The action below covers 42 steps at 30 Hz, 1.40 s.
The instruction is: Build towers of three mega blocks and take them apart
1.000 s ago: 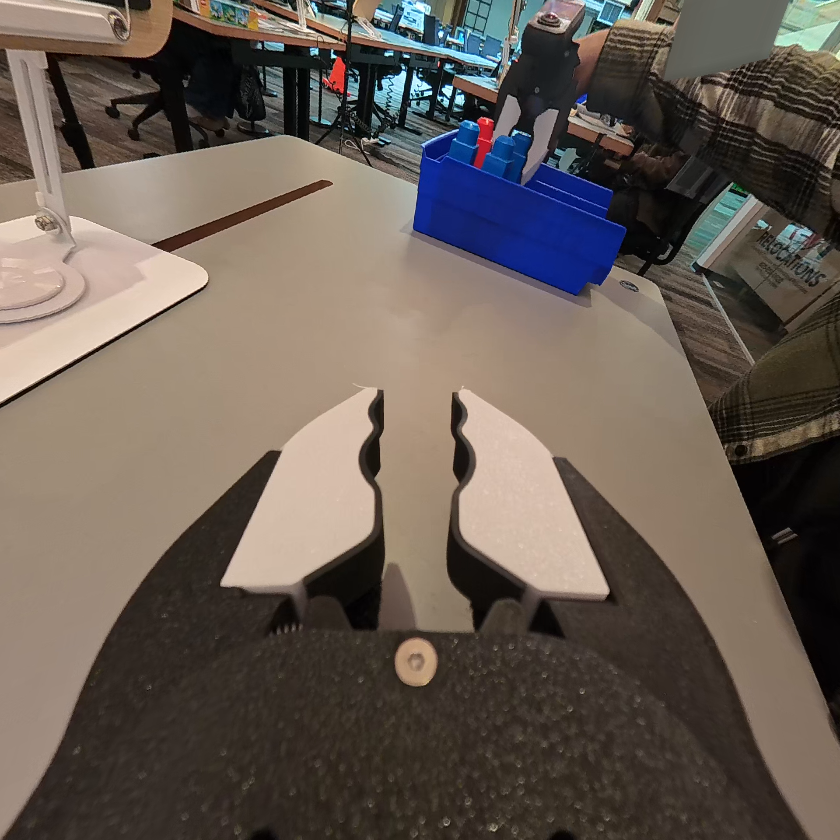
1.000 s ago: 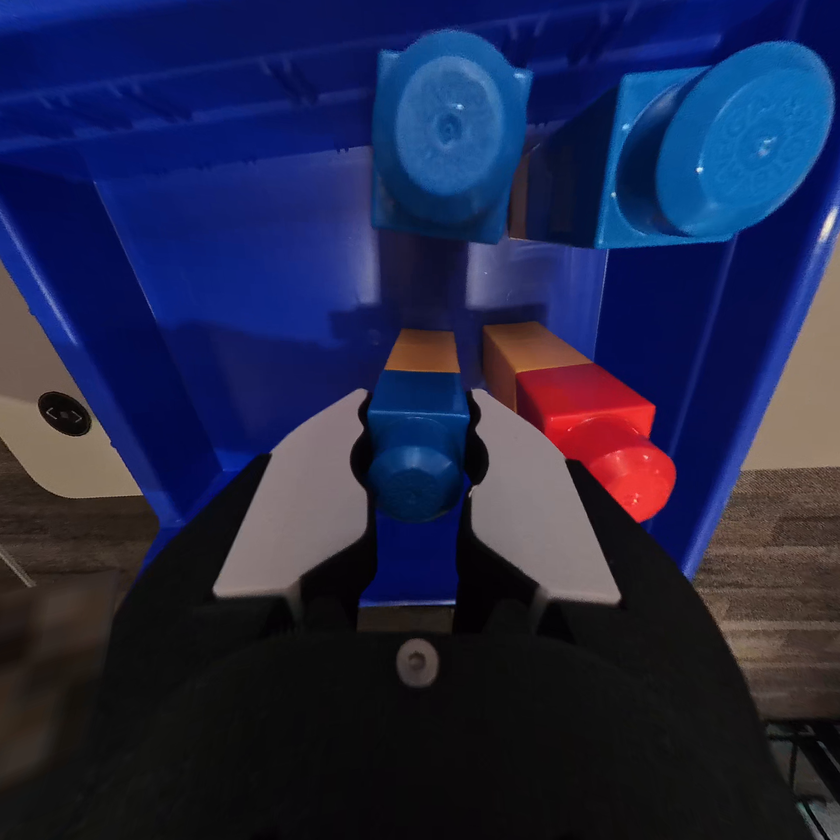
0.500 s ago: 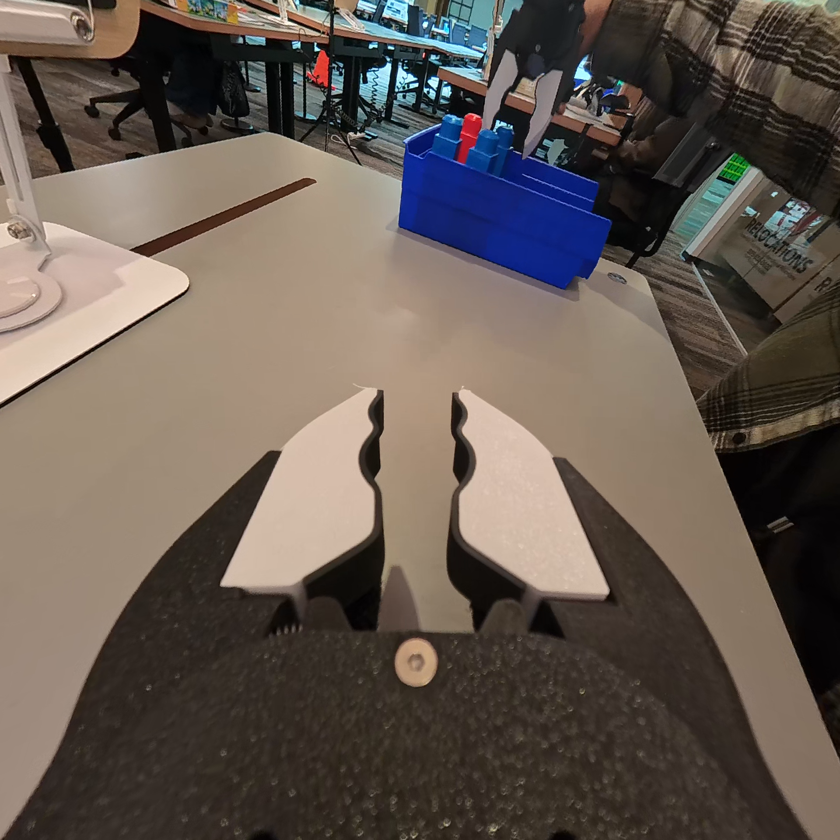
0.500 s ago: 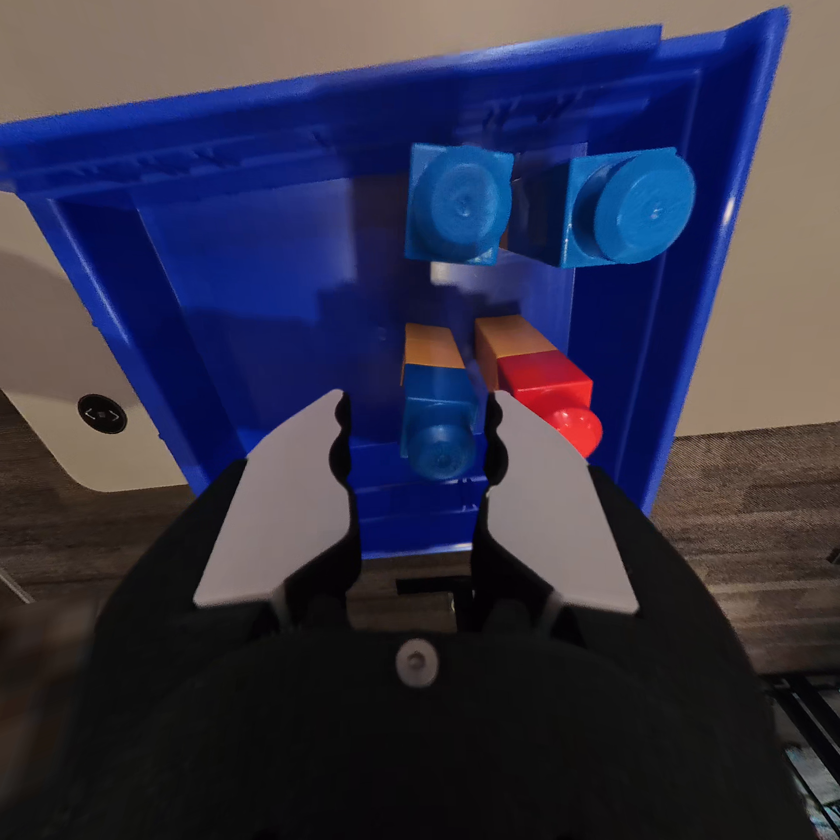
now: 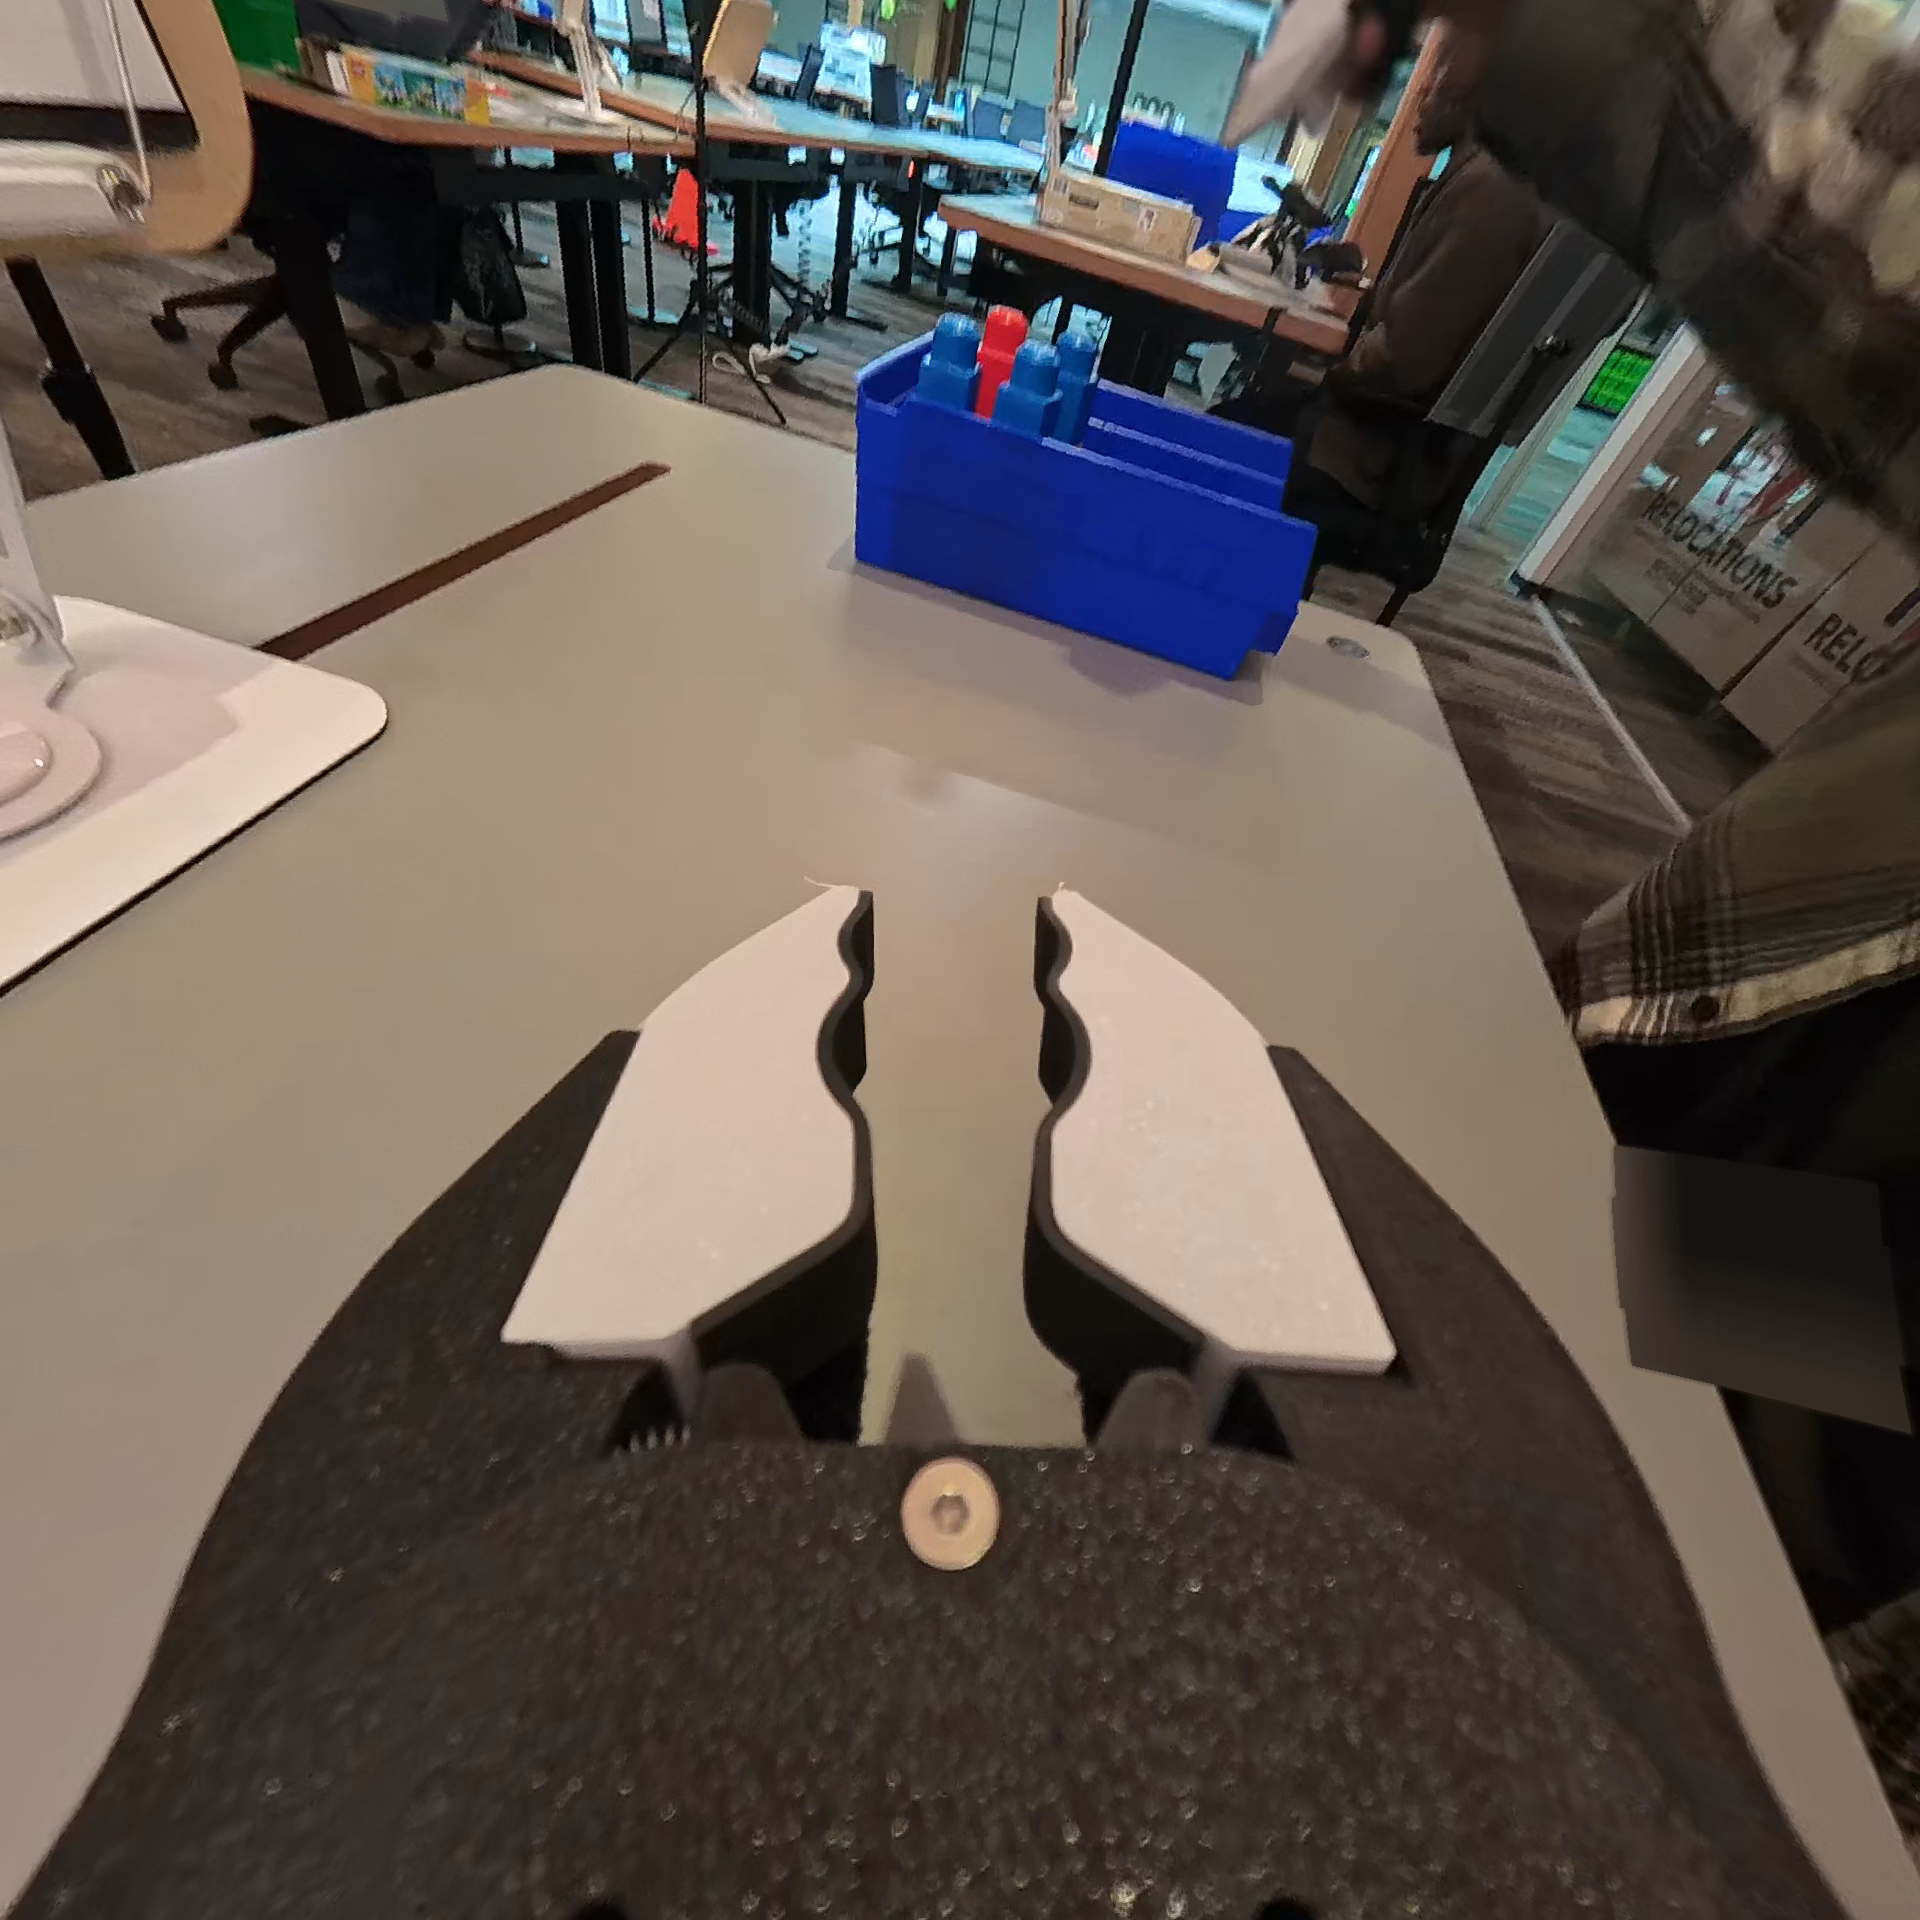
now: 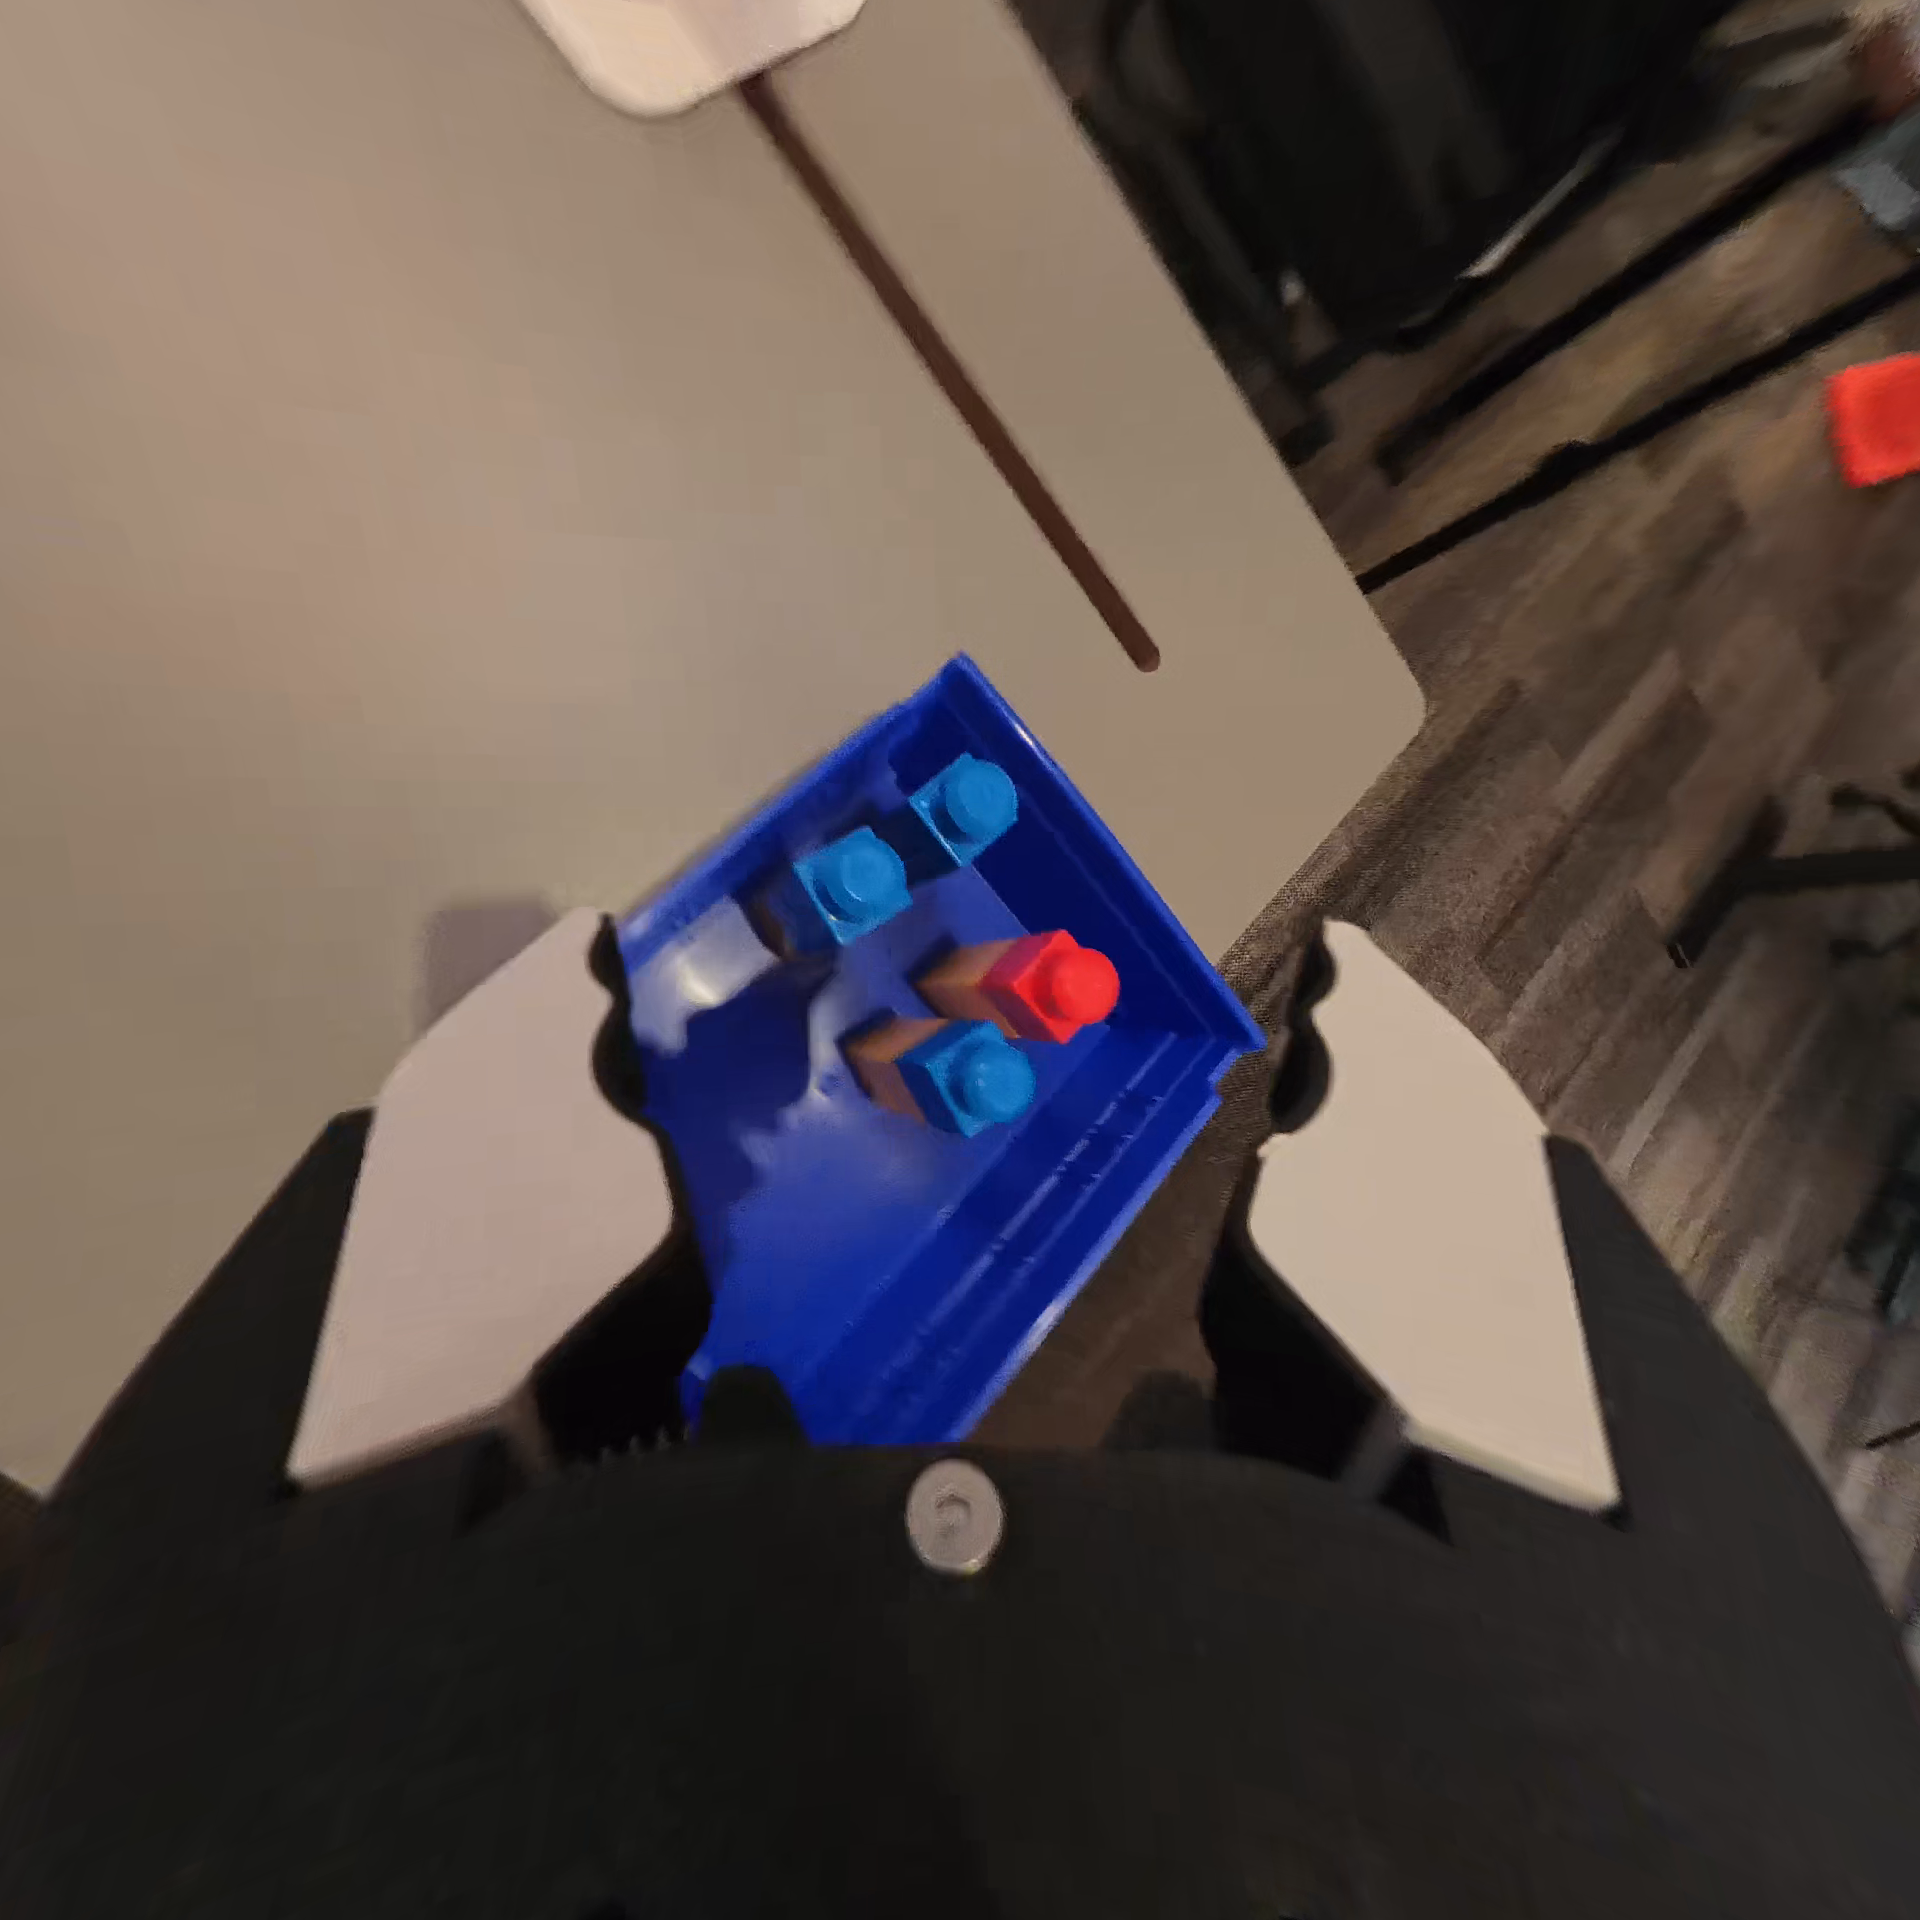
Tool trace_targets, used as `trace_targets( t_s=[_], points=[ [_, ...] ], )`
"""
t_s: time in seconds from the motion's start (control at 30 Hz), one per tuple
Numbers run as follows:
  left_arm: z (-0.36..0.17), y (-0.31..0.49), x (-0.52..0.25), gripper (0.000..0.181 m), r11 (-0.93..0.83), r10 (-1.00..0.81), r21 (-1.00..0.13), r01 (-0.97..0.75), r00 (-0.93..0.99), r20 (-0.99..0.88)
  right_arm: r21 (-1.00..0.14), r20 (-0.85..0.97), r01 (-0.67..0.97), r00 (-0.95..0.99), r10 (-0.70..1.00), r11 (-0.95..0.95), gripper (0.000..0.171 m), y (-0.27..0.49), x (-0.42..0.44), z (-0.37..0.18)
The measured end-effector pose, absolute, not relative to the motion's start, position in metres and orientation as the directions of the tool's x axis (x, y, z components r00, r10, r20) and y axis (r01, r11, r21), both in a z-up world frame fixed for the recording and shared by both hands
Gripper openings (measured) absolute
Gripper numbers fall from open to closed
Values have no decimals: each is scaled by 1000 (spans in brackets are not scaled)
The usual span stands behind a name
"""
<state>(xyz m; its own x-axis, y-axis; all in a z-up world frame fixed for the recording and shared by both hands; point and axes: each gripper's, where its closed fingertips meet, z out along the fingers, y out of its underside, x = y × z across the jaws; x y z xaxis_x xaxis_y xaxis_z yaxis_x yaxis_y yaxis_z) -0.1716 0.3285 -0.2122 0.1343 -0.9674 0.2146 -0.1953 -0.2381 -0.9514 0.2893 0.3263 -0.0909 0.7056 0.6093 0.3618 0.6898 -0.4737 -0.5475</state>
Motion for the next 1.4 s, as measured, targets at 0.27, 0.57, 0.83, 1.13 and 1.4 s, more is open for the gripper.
trace_targets(
  t_s=[0.27,0.57,0.83,1.13,1.4],
  points=[
    [-195,323,-178,33,-215,-970,-964,-158,148,192,-902,116,280,890,441,-327,135,263,171,-93],
    [-141,306,-219,37,-154,-953,-986,-63,273,132,-964,-138,3,851,507,-267,113,225,59,-154],
    [-121,275,-350,37,-134,-851,-950,-282,524,-35,-956,-161,18,802,575,-293,113,224,7,-184],
    [-117,305,-560,37,-394,-553,-803,-447,813,-181,-936,-150,75,799,582,-345,111,219,-14,-210],
    [-200,364,-617,35,-676,-328,-685,-273,943,-52,-915,-145,118,795,589,-385,111,223,-33,-222]
  ],
)
